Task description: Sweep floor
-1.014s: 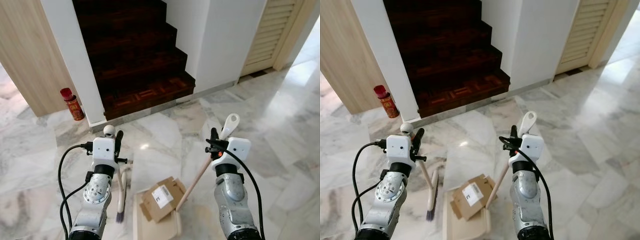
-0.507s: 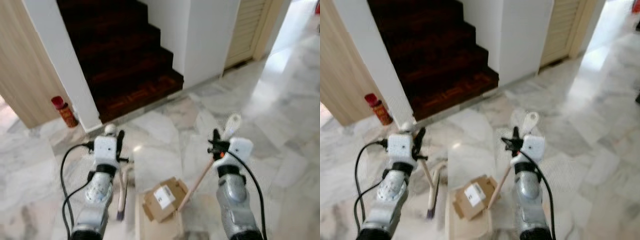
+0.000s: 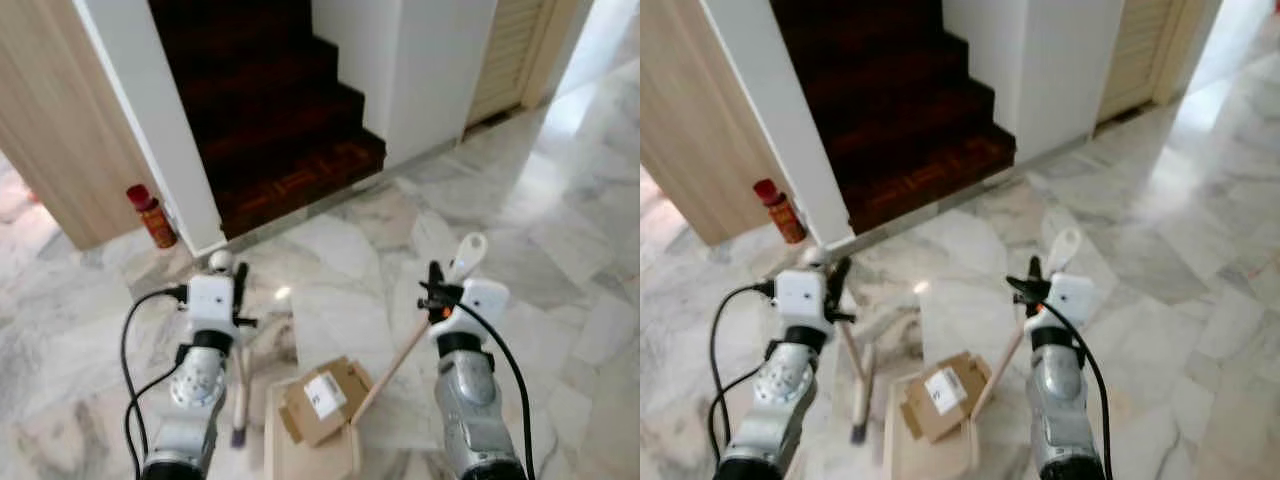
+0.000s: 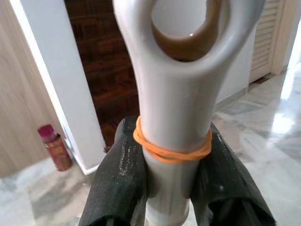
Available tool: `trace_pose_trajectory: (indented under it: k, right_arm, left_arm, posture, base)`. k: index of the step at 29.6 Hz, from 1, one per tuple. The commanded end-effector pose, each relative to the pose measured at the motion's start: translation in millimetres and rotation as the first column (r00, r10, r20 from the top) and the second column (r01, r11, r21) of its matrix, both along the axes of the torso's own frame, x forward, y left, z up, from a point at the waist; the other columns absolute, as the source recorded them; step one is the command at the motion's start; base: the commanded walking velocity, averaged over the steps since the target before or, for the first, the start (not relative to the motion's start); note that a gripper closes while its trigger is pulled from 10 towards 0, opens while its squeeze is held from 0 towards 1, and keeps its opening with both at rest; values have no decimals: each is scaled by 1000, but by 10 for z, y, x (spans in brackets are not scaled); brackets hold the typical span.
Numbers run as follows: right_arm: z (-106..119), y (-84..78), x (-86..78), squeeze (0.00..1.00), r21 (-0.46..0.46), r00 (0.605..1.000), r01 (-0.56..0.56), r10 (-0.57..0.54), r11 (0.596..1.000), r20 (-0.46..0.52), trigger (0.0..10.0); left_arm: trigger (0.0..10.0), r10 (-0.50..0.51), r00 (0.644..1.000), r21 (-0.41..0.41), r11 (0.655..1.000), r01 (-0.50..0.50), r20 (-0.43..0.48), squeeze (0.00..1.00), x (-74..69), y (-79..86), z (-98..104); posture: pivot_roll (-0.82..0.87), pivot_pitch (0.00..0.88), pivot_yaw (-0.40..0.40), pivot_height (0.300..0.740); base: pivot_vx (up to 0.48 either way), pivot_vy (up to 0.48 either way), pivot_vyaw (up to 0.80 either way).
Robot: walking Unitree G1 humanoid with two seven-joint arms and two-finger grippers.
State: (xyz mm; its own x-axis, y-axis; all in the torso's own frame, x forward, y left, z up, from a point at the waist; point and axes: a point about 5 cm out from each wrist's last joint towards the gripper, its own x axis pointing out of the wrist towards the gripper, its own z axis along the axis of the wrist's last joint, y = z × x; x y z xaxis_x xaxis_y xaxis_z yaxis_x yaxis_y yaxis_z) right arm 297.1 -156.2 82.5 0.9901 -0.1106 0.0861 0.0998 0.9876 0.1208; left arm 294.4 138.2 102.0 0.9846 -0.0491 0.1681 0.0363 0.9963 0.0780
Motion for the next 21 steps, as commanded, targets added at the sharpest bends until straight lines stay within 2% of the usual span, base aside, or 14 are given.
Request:
trace_pose_trajectory:
  k: [1, 21]
  right_arm:
    - [149, 76, 54, 0, 2, 998, -20, 20, 1000, 62, 10000]
    - [158, 72, 60, 0, 2, 998, -22, 22, 1000, 58, 10000]
  left_arm:
    - [10000, 24, 999, 20, 999, -25, 46, 0, 14, 96, 103]
    - [10000, 26, 999, 19, 999, -27, 42, 0, 6, 90, 97]
  posture:
    - [12, 0, 34, 740]
    - [14, 0, 31, 740]
  base:
    - [0, 315, 0]
    - [0, 316, 0]
